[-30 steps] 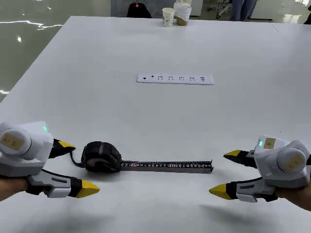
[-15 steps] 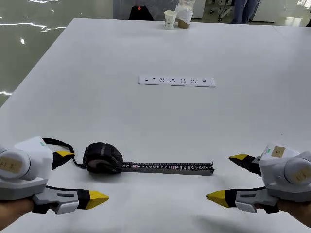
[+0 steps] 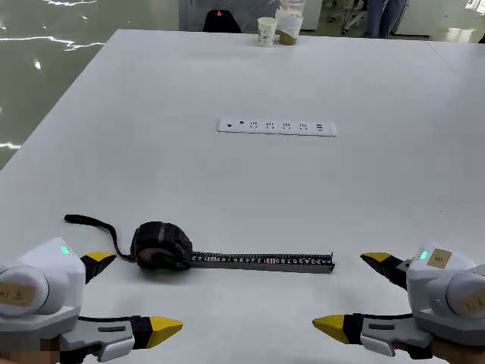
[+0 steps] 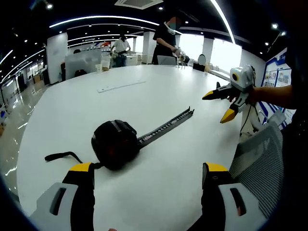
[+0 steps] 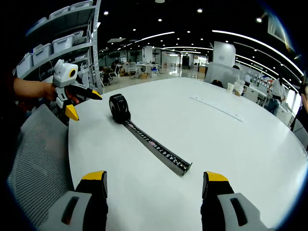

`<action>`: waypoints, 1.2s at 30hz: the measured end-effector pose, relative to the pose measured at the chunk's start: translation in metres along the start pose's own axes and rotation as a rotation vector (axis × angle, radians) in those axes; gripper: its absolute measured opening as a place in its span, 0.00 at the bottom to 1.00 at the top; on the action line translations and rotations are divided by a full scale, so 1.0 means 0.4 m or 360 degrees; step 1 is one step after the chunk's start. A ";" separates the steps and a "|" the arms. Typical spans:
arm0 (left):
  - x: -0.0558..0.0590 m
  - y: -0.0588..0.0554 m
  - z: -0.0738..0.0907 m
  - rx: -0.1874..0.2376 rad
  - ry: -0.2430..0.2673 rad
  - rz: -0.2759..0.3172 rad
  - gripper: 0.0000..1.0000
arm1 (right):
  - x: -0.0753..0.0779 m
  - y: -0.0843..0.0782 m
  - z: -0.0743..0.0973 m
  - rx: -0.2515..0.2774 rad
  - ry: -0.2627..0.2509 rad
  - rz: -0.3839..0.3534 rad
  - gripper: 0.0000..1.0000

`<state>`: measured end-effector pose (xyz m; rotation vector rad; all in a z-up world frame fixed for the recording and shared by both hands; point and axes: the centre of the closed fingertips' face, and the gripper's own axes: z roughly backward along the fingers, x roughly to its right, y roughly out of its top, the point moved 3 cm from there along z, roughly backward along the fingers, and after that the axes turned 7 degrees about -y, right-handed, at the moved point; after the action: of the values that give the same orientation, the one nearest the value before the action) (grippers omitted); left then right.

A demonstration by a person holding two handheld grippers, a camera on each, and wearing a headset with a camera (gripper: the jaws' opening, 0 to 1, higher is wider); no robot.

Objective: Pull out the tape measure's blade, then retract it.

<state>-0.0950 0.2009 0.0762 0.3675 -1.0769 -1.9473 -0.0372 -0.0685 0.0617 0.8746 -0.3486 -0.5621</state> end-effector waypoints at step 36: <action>0.034 0.012 0.019 0.0141 0.0255 0.0170 0.99 | -0.075 0.037 0.030 0.0064 -0.0197 -0.0281 0.99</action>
<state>-0.1048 0.1928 0.0864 0.4958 -1.0587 -1.7491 -0.0628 -0.0506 0.0788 0.9166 -0.3984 -0.7770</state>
